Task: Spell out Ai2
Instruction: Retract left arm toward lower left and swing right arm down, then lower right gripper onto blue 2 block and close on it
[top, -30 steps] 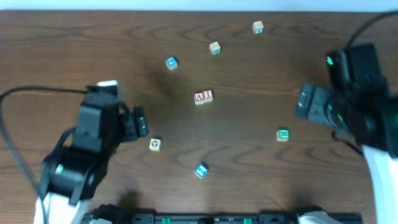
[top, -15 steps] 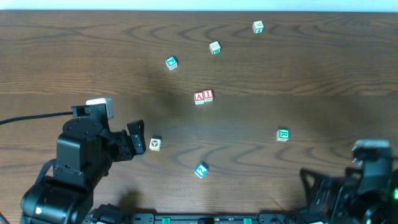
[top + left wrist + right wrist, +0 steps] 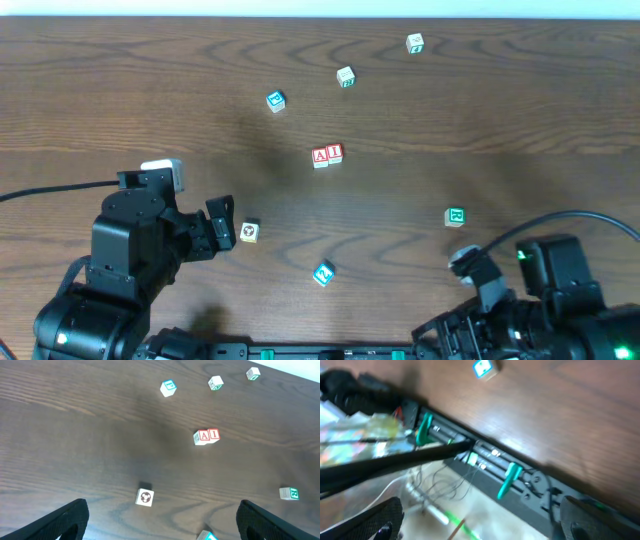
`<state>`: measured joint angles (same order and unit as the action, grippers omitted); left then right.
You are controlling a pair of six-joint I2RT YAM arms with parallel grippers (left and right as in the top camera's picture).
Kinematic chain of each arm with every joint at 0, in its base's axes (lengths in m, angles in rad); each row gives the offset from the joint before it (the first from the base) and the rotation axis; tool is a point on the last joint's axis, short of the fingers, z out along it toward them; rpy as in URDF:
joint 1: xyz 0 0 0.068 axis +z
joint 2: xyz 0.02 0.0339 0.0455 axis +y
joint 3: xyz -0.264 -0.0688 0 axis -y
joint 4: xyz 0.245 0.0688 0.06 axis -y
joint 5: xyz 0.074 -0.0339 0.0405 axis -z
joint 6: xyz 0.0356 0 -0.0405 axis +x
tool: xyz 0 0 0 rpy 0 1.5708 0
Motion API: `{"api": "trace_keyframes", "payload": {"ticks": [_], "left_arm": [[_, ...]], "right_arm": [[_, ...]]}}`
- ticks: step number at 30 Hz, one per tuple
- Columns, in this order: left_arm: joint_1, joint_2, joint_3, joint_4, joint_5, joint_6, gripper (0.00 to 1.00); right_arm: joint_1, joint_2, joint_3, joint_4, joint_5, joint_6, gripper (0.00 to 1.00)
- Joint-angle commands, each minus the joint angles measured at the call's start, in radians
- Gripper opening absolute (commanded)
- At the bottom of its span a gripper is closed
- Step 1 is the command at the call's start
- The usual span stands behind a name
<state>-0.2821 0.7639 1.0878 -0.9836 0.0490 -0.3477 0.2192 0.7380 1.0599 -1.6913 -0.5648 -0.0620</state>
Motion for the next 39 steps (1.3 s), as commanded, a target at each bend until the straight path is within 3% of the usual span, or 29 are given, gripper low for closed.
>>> {"api": "trace_keyframes", "payload": {"ticks": [1, 8, 14, 29, 39], "left_arm": [[0.003, 0.0, 0.008, 0.0, -0.005, -0.012, 0.95], [0.003, 0.0, 0.008, 0.001, -0.017, -0.011, 0.95], [0.003, 0.0, 0.008, 0.002, -0.031, -0.012, 0.95], [0.003, 0.0, 0.008, 0.003, -0.058, -0.011, 0.95], [0.003, 0.0, 0.008, -0.001, -0.061, -0.003, 0.95]], "right_arm": [[0.005, -0.007, -0.042, 0.014, -0.067, -0.078, 0.99], [0.02, -0.007, -0.072, 0.125, 0.067, 0.022, 0.99], [0.151, 0.013, -0.081, 0.208, 0.176, 0.164, 0.99], [0.87, 0.36, -0.085, 0.472, 0.678, 0.681, 0.99], [0.941, 0.598, -0.085, 0.649, 0.688, 0.696, 0.99]]}}
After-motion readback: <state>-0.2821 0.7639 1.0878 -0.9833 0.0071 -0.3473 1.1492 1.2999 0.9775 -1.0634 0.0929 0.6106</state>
